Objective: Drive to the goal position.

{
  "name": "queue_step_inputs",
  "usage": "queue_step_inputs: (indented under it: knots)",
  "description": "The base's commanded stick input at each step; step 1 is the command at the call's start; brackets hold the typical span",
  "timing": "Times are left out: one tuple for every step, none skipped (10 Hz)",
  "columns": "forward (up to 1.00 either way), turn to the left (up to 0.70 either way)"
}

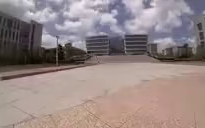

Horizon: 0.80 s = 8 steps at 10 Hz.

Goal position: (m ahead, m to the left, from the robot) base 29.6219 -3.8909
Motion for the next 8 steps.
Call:
queue_step_inputs:
  knots:
    - [0.7,-0.21]
    - [0.7,-0.04]
    - [0.7,0.0]
    - [0.7,0.0]
    - [0.7,0.0]
    - [0.7,0.0]
    - [0.7,0.0]
    - [0.7,0.0]
